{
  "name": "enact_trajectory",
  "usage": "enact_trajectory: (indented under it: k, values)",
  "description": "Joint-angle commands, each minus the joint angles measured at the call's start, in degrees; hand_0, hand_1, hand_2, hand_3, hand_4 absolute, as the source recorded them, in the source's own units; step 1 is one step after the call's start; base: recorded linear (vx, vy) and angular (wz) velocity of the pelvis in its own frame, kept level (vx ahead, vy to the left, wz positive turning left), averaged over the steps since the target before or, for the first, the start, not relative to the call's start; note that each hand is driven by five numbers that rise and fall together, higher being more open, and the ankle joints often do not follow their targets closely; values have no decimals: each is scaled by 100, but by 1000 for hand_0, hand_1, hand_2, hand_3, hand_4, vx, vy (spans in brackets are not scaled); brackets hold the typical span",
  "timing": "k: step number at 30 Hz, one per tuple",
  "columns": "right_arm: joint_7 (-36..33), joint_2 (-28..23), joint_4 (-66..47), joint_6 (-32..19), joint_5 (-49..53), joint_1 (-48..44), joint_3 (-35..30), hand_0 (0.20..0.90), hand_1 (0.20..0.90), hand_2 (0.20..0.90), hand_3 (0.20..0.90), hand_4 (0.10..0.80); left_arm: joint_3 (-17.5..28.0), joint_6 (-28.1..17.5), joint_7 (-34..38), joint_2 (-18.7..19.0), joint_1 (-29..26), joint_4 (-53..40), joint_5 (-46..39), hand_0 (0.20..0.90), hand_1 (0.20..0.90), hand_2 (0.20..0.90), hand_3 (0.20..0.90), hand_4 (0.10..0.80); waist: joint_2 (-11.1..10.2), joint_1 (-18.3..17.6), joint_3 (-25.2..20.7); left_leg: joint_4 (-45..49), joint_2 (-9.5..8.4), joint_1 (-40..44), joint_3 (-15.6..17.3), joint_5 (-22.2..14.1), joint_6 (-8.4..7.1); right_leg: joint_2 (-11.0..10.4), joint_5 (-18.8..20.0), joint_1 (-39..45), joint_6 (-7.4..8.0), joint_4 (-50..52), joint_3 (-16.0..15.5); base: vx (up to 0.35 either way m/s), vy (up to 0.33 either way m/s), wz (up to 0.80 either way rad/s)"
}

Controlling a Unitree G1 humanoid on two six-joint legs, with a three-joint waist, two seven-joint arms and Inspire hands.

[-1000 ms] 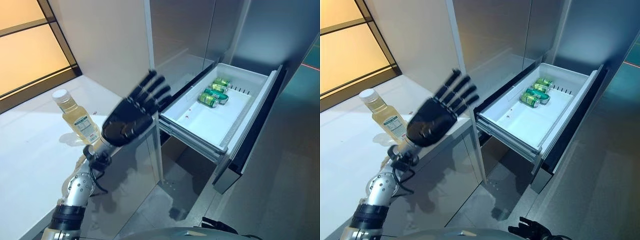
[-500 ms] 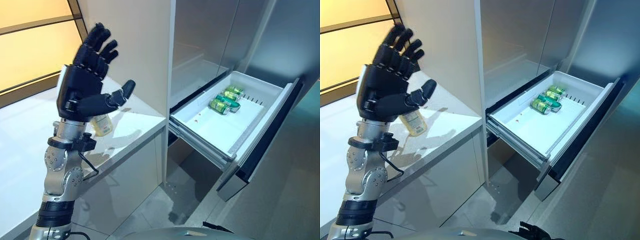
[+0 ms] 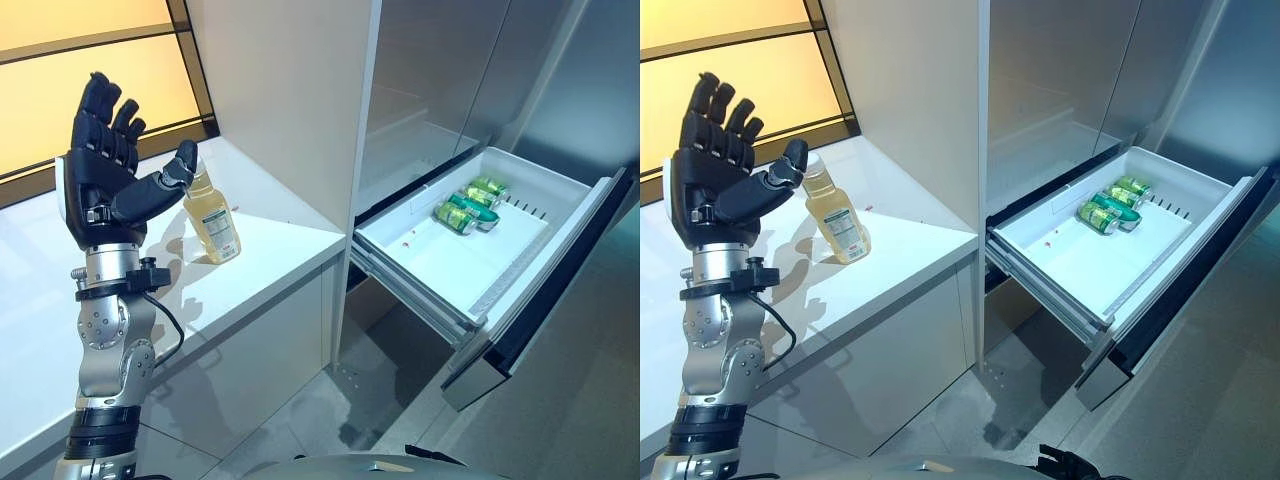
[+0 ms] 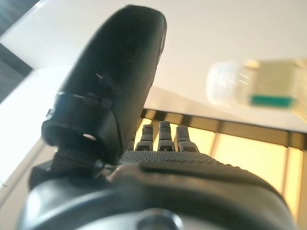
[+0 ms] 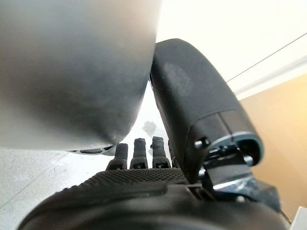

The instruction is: Put drinks into fridge and close the fridge

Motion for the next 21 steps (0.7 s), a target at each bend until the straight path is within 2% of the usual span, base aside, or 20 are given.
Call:
enact_trajectory:
  k: [1, 21]
  values:
    - [96, 281, 65, -70, 94, -272, 166, 900, 900, 900, 900, 800, 442, -260, 25, 289, -347, -318, 335, 900, 900, 900, 900, 800, 26, 99, -64, 39, 28, 259, 478, -521, -25, -53, -201, 13, 68, 207, 37, 12, 15, 6]
    - [221, 144, 74, 13, -153, -264, -27, 900, 900, 900, 900, 800, 329, 314, -561, 349, -150, -91, 323, 900, 900, 900, 900, 800, 59, 58, -38, 39, 33, 301, 584, -521, -13, -68, -182, 34, 101, 199, 101, 0, 1, 0]
